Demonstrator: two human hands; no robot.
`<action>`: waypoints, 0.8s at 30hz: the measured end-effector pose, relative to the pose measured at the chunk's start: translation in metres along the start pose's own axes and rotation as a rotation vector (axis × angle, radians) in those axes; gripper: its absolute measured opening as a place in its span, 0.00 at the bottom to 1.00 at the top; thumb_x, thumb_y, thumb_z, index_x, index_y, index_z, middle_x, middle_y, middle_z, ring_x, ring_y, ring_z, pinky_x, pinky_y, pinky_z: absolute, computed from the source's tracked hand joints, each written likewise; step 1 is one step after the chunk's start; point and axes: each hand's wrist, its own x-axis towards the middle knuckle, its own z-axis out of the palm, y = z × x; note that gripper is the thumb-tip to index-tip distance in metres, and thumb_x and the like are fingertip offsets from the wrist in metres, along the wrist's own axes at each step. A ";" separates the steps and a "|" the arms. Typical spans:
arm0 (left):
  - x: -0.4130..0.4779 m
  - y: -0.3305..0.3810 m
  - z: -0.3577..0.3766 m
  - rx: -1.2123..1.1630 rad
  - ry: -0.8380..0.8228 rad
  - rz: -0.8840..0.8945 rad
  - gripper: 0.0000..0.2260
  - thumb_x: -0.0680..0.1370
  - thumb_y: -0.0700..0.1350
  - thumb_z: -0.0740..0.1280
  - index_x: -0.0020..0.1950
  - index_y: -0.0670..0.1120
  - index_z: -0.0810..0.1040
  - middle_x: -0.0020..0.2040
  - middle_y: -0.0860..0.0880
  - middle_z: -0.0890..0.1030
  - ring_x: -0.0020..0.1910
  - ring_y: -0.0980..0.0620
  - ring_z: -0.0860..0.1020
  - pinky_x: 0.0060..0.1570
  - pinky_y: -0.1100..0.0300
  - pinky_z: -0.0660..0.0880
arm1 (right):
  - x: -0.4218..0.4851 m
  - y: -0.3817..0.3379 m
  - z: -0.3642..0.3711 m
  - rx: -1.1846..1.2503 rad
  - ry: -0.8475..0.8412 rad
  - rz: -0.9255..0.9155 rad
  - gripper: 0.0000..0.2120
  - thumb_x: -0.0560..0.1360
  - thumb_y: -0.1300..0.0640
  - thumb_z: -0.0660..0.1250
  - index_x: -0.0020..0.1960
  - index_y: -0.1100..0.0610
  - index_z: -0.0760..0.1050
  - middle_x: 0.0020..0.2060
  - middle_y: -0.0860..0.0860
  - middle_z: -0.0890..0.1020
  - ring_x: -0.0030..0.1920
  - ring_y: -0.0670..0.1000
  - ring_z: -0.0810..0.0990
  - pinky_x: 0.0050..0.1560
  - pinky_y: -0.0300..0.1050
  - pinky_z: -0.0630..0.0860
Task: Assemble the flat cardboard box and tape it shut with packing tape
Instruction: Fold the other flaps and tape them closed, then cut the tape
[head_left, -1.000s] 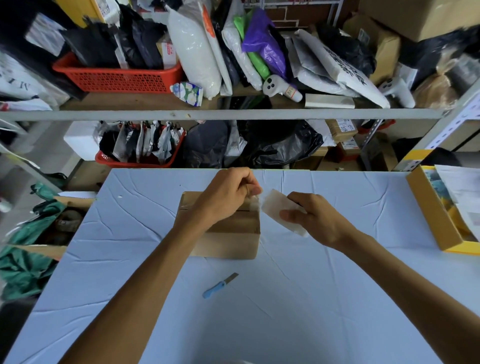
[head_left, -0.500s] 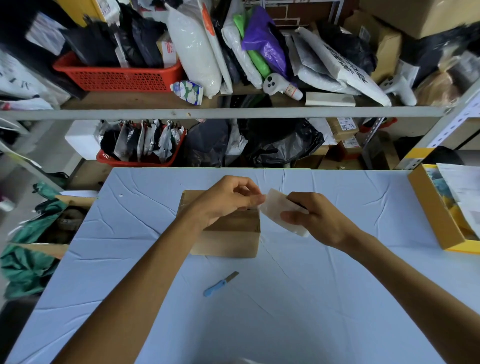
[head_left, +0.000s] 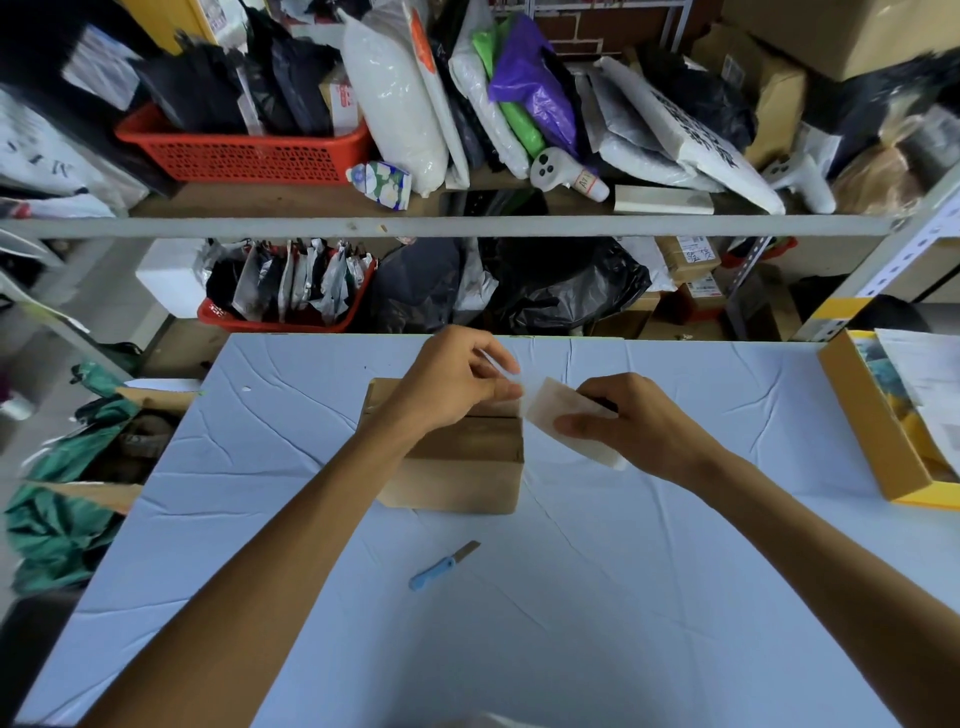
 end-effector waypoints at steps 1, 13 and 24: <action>0.001 -0.001 -0.001 0.037 0.011 0.002 0.09 0.68 0.45 0.77 0.47 0.47 0.82 0.37 0.51 0.83 0.34 0.63 0.79 0.33 0.76 0.71 | 0.001 0.001 0.000 -0.020 -0.007 0.032 0.11 0.73 0.48 0.69 0.38 0.55 0.78 0.33 0.49 0.78 0.33 0.49 0.75 0.31 0.40 0.67; 0.011 -0.003 0.001 -0.183 0.075 -0.042 0.05 0.73 0.41 0.73 0.44 0.51 0.81 0.42 0.52 0.83 0.45 0.54 0.81 0.50 0.59 0.78 | 0.003 0.000 -0.001 -0.036 0.149 0.067 0.17 0.72 0.44 0.68 0.38 0.58 0.78 0.33 0.53 0.79 0.33 0.52 0.75 0.31 0.48 0.69; 0.028 -0.008 0.000 -0.058 0.136 -0.064 0.11 0.70 0.37 0.75 0.47 0.46 0.76 0.34 0.52 0.81 0.34 0.62 0.79 0.32 0.73 0.73 | -0.001 -0.004 -0.002 0.220 0.011 0.179 0.09 0.72 0.55 0.71 0.36 0.58 0.80 0.30 0.52 0.76 0.33 0.51 0.73 0.34 0.44 0.66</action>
